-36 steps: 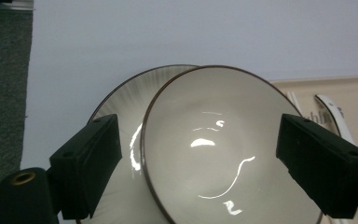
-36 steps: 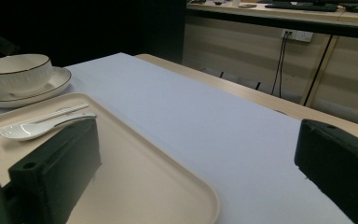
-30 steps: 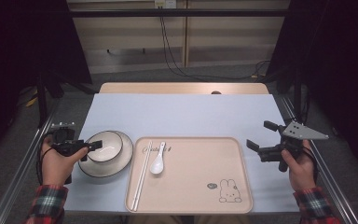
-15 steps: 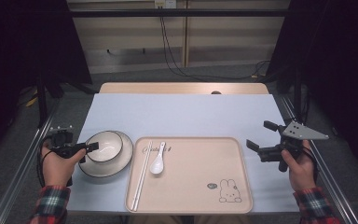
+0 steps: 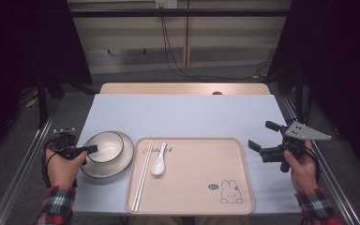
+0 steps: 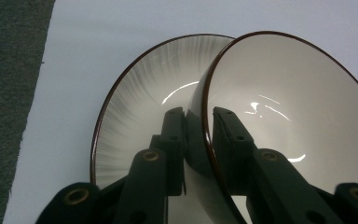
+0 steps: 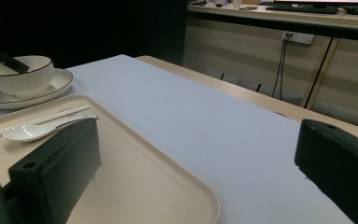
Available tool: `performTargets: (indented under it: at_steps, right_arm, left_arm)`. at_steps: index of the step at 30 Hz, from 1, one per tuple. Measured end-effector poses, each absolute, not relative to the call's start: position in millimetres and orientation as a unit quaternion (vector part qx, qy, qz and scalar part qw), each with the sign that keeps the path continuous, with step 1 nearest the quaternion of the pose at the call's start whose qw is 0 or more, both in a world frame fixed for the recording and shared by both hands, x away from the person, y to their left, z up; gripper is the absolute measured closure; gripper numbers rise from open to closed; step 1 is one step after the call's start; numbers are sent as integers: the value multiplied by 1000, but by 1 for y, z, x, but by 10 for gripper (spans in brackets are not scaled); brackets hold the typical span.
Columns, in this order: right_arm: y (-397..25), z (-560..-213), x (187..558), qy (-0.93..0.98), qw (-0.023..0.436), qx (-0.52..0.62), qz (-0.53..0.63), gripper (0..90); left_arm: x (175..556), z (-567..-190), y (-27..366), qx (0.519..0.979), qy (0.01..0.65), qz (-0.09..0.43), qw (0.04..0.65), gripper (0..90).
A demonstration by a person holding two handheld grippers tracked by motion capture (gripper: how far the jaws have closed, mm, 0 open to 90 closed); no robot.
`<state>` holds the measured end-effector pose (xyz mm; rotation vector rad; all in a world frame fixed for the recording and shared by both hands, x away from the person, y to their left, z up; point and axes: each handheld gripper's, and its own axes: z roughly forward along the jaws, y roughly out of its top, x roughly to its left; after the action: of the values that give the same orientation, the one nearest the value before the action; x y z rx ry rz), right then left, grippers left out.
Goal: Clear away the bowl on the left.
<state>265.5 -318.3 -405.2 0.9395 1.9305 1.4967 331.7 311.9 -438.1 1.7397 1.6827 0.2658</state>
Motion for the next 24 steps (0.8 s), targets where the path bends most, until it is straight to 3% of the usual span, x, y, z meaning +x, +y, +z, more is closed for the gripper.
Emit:
performTargets:
  at_steps: [24]
  right_arm:
    - [-317, -407, 266, 713, 263, 348, 549, 0]
  left_arm:
    - [334, -443, 309, 655, 661, 95, 353, 813]
